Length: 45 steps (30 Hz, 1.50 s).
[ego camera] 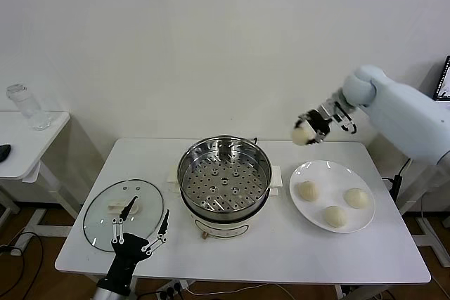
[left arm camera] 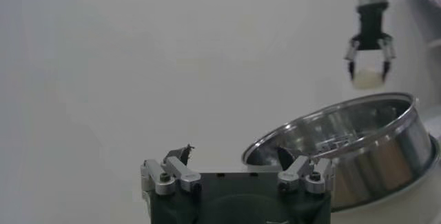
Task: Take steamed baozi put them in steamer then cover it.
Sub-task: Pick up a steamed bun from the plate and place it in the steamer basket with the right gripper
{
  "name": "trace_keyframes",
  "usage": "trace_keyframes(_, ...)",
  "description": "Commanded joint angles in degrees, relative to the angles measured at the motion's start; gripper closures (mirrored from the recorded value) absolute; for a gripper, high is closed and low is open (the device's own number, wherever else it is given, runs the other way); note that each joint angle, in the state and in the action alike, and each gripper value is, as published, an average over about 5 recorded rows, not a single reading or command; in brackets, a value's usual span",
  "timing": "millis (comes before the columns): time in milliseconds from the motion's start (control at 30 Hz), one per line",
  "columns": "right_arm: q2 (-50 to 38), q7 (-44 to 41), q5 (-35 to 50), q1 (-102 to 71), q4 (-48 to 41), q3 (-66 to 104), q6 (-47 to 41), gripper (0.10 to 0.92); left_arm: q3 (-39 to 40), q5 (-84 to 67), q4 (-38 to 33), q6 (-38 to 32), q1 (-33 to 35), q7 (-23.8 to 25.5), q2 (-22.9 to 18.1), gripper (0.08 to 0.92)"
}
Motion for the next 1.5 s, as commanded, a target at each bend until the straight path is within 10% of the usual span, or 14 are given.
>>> trace_keyframes(33, 4.53, -0.44, -3.27, 7.12, 9.69, -4.95, 7.95, 0.344, 0.05, 0.09, -0.19, 0.03, 0.11, -0.11, -0.01, 0.177)
trace_keyframes(1200, 27.54, -0.23, -20.53, -8.31, -8.06, -1.89, 10.46, 0.34, -0.4, 0.19, -0.68, -0.68, 0.21, -0.83, -0.14, 0.177)
trace_keyframes(1500, 27.56, -0.41, -20.46, -8.77, -8.88, -1.73, 10.28, 0.222, -0.77, 0.18, -1.12, -0.75, 0.39, -0.8, -0.18, 0.177)
